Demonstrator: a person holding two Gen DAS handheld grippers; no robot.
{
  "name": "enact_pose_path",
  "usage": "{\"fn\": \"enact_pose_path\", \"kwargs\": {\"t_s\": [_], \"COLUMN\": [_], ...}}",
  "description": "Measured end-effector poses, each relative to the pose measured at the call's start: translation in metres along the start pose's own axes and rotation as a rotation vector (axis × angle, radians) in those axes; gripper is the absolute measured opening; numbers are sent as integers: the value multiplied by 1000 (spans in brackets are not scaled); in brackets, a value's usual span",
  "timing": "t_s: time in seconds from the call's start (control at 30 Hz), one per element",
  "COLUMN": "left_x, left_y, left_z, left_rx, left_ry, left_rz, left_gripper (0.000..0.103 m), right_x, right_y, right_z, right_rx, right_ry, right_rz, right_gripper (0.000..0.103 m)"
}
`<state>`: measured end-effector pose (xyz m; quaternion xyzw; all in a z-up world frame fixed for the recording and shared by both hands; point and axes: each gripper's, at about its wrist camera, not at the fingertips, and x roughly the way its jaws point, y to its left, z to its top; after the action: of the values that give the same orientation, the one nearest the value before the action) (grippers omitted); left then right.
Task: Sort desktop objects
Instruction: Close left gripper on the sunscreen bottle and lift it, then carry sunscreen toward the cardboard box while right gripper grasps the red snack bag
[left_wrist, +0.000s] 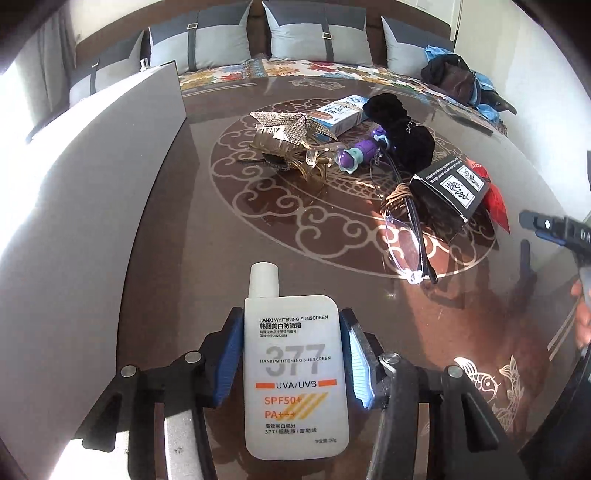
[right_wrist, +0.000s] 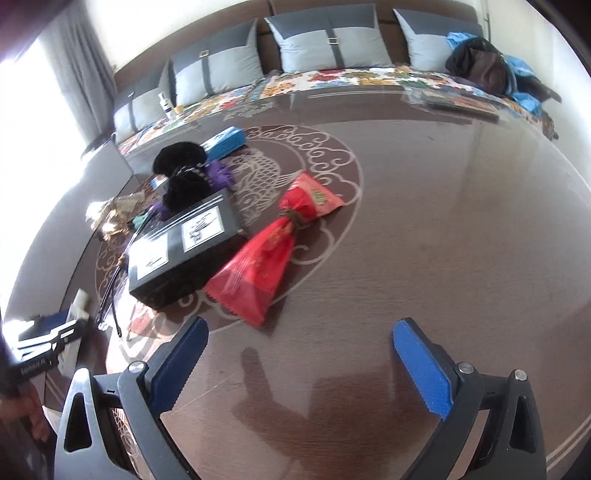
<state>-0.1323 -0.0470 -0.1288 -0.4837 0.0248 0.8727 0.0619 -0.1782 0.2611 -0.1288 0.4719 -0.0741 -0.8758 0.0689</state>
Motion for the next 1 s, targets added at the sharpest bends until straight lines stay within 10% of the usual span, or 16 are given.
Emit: {"fn": "enact_pose_path", "kwargs": {"t_s": [0.2,0.4,0.7,1.0], "left_x": [-5,-19,-74,-182], "left_y": [1,5,20,80], "left_z": [-8,-32,-42,-30], "left_rx": [-28,-21,-153,-298], "left_ry": [-14,-40,-204,-443], "left_rz": [-8,-23,-145,-199], "left_gripper": [51,51,51,51], "right_x": [21,55,-27,-92], "right_y": [-2,24,21,141], "right_z": [71,78,43,20], "right_rx": [86,78,-29,-304], "right_ry": [133,262,179,72], "right_rz": [48,-26,11,158], "right_gripper": [77,19,18,18]}}
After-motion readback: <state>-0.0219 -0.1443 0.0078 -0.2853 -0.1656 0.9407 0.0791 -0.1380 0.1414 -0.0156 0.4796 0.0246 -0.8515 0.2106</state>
